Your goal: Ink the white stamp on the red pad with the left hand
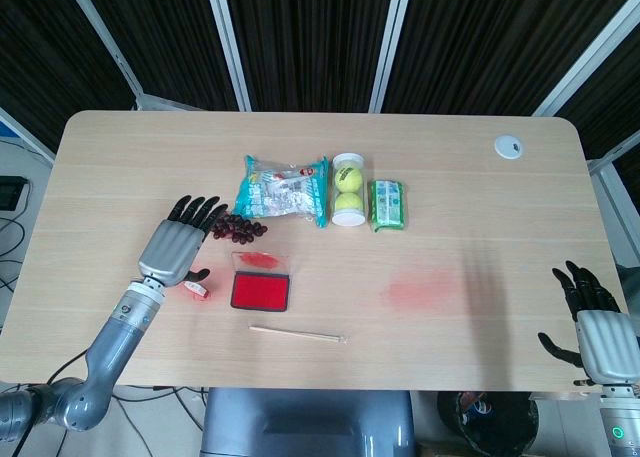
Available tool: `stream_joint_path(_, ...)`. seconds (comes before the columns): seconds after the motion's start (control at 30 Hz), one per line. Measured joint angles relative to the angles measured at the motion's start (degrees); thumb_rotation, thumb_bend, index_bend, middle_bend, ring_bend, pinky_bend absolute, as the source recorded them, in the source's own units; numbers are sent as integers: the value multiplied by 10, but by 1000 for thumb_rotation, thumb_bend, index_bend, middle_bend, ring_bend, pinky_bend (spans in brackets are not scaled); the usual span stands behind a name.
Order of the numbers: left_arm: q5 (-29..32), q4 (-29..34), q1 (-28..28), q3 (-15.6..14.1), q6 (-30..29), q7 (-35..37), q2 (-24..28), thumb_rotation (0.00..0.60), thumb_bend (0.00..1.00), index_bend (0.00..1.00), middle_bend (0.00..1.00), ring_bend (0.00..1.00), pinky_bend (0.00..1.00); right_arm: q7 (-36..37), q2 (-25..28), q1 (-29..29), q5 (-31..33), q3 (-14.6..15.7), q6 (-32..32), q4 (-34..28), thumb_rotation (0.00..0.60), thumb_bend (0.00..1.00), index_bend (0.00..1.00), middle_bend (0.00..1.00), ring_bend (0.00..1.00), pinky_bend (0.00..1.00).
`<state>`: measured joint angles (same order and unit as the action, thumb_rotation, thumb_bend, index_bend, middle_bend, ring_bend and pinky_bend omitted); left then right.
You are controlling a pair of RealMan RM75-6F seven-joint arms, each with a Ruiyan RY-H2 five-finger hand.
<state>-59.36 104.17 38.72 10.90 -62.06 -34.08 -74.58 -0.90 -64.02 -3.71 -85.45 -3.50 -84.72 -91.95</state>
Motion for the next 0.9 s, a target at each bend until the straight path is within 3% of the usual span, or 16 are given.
stream_joint_path(0.9, 13, 11, 19, -8, -7, -8, 2, 600, 120, 0, 0, 0, 0, 2, 1, 2, 0, 0, -1, 0, 600, 280, 117, 0, 0, 191)
